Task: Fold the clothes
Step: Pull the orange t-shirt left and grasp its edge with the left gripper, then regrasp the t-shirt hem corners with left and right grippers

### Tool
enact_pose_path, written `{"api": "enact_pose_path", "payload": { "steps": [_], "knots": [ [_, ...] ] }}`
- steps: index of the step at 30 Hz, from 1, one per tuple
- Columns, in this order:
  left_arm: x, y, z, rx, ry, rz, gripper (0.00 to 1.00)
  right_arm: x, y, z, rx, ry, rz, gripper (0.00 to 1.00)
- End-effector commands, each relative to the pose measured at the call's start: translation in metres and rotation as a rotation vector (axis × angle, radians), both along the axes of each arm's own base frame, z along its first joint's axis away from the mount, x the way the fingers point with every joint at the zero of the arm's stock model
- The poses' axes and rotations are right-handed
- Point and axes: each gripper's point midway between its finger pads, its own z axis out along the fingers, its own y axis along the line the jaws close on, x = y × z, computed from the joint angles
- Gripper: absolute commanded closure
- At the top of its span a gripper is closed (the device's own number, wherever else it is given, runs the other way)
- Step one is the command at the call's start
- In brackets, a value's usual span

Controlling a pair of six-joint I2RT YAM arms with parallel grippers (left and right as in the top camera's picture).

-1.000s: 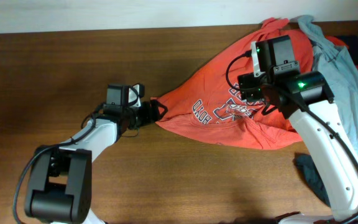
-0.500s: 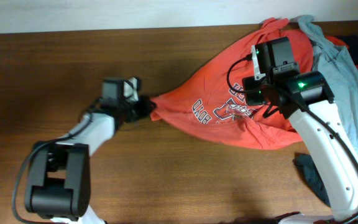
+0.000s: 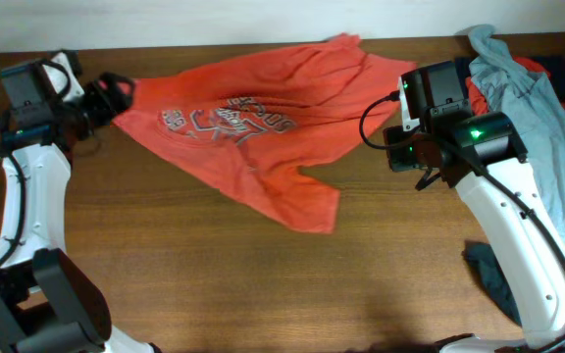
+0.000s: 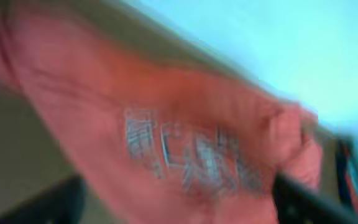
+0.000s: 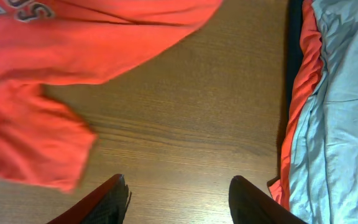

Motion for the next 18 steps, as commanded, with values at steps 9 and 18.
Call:
{"api": "enact_pose_path", "payload": {
  "steps": [9,18],
  "knots": [
    [-0.084,-0.15,-0.058,0.011,0.388,-0.359,0.01,-0.001,-0.005,0.001,-0.01,-0.001,-0.027,0.42],
    [-0.117,-0.223,-0.113,0.117,0.583,-0.319,0.1,-0.004,-0.006,-0.001,-0.015,0.017,-0.026,0.42]
  ]
}}
